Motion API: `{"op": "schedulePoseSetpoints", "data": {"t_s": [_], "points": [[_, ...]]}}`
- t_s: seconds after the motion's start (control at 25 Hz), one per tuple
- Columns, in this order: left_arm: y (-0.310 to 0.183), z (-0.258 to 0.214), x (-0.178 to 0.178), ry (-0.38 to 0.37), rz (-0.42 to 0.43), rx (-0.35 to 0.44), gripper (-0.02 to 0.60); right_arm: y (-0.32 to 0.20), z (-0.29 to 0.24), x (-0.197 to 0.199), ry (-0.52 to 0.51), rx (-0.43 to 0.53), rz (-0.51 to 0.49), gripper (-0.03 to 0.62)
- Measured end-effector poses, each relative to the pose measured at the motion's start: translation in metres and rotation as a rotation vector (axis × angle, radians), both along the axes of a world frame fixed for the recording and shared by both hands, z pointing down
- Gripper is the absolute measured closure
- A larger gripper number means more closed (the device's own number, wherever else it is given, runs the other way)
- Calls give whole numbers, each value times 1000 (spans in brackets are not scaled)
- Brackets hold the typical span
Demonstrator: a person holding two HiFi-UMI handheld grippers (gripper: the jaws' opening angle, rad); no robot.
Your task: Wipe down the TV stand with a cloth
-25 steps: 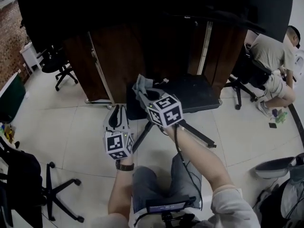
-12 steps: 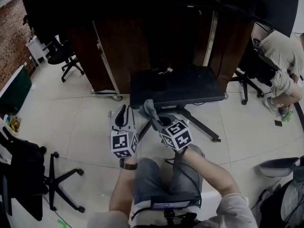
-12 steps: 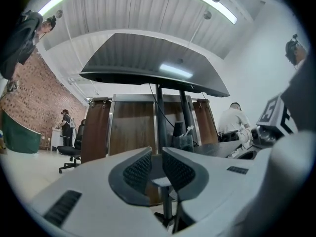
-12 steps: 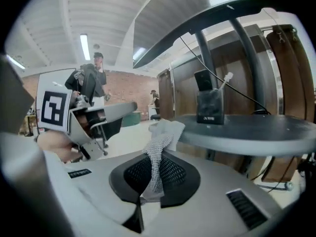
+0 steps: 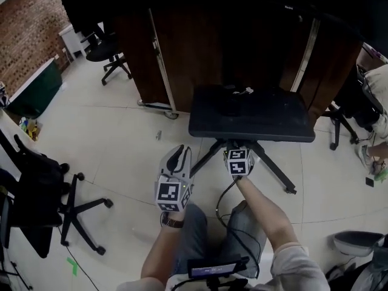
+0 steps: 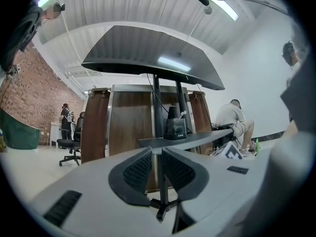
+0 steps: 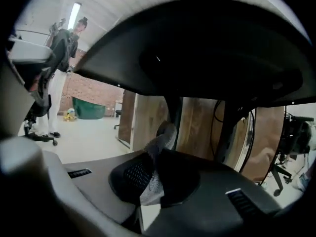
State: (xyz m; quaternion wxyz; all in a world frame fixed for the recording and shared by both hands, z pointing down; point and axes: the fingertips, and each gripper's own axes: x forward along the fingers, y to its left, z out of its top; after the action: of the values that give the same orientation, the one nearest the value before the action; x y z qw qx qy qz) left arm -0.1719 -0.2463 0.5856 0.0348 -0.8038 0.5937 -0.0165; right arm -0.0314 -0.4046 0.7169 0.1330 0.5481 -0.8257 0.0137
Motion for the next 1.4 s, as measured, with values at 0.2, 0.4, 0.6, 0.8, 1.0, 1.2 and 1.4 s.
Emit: {"op": "schedulePoseSetpoints", "data": {"t_s": [0.2,0.4,0.6,0.8,1.0,1.2,1.4], "points": [[8,29,-24,-5,-47,-54,506,-53,61,-12,40,-87,15,569],[18,64,-35,-3,-65,-113,506,-11,216,-22,151,-383,-91,569],[22,89,-37,8,-73,-148,506,-10,222,-8,73,-335,-45,569],[22,93,-24,5,-42,-150,506,-68,62,-15,-42,53,-50,569],[19,98,-12,-10,-20,-155,506,-81,105,-20,-3,-85,-69,569],[19,115,-7,-19,1,-173,506,-18,277,18,46,-488,-29,569],[12,129,-12,13,-7,-186,506,-46,211,108,69,-211,156,570]]}}
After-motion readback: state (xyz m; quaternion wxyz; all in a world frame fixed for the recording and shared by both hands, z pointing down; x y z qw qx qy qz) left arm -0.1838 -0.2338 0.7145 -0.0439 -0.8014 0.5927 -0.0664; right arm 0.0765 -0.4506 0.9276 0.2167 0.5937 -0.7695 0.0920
